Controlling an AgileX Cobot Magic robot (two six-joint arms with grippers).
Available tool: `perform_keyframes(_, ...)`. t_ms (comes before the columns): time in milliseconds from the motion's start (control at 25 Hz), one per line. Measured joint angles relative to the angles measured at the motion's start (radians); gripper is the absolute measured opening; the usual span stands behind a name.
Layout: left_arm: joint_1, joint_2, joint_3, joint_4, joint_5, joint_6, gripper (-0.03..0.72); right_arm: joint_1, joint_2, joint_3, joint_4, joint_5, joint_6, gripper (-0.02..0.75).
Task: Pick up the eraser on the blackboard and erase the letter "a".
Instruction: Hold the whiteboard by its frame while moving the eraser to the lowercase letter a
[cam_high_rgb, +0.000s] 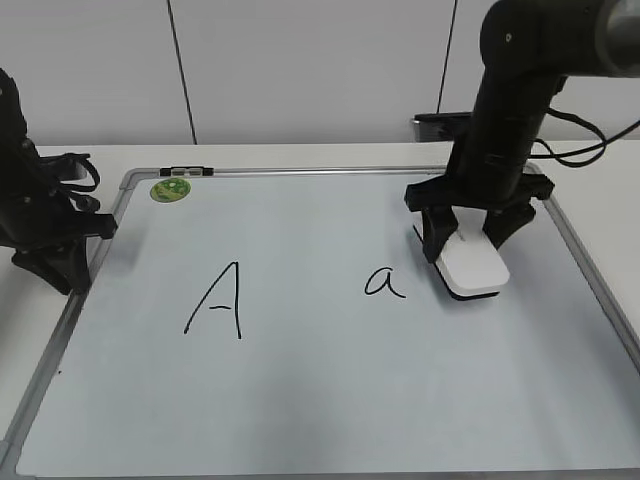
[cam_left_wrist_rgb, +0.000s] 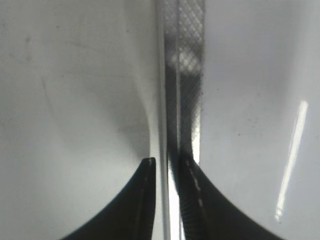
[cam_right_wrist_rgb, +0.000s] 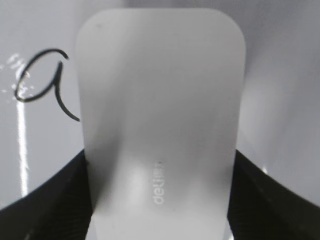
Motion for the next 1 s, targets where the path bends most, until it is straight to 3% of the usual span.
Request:
perform_keyframes(240, 0.0, 0.0, 0.0, -0.008, 0.002, 0.0, 0.047, 0.002, 0.042, -0.089, 0.01, 0.006, 0.004, 0.521)
perform_keyframes(1000, 0.0, 0.001, -0.002, -0.01, 0.007, 0.0, 0.043, 0.08, 0.195, -0.187, -0.008, 0.019, 0.008, 0.52)
